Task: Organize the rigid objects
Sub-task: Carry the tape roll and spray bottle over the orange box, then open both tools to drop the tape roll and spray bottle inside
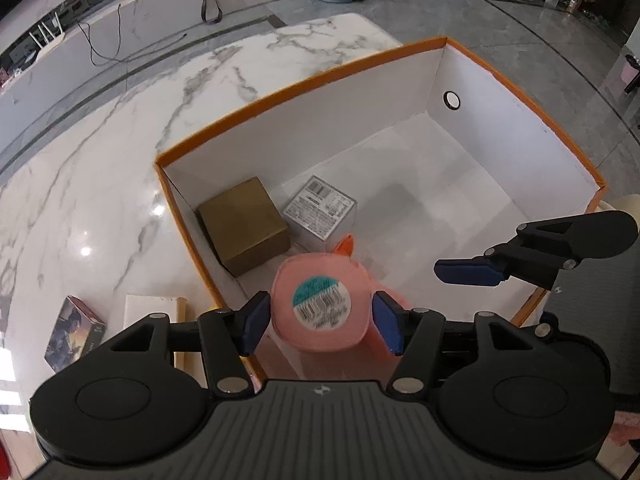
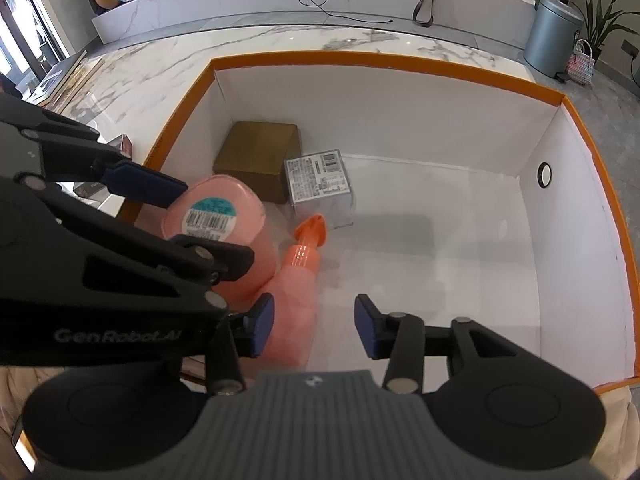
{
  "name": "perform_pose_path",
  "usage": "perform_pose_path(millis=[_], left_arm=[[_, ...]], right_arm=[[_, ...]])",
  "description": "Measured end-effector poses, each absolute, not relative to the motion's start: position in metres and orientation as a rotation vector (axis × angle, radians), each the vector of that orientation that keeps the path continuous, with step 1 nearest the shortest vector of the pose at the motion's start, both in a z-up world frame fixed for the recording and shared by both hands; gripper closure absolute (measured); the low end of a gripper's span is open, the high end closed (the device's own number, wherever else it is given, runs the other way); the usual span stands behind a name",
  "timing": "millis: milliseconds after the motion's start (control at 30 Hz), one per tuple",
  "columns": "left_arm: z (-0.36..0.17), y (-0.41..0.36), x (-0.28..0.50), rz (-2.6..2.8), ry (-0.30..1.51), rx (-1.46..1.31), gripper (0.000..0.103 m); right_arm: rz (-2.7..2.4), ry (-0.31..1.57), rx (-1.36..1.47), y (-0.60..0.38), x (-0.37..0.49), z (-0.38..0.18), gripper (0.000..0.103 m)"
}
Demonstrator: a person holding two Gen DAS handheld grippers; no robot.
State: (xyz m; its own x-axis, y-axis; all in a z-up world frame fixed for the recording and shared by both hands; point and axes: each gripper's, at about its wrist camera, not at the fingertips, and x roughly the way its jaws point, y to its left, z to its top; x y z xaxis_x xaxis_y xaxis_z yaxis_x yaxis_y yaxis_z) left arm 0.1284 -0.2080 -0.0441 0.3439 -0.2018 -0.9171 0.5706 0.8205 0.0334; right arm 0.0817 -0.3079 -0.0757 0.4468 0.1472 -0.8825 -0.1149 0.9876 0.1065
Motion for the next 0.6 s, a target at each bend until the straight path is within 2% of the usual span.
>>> perform_pose_path(millis=[267, 467, 600], left_arm=[[-0.025, -0.188, 0.132, -0.533, 1.056, 0.275, 0.035], [-0.008, -0.173, 0.13, -0.519, 0.986, 0.217, 0.051], [-0.004, -0.158, 0.133, -0.48, 0.974, 0.164, 0.053]], right_arm=[[0.158, 1.091, 0.04, -0.306, 0.082, -0.073, 0.058], [0.144, 1.059, 0.073, -0.303, 0.086, -0.063, 0.058], [0.143, 1.007, 0.106, -0.301, 0.087, -0.049, 0.058]])
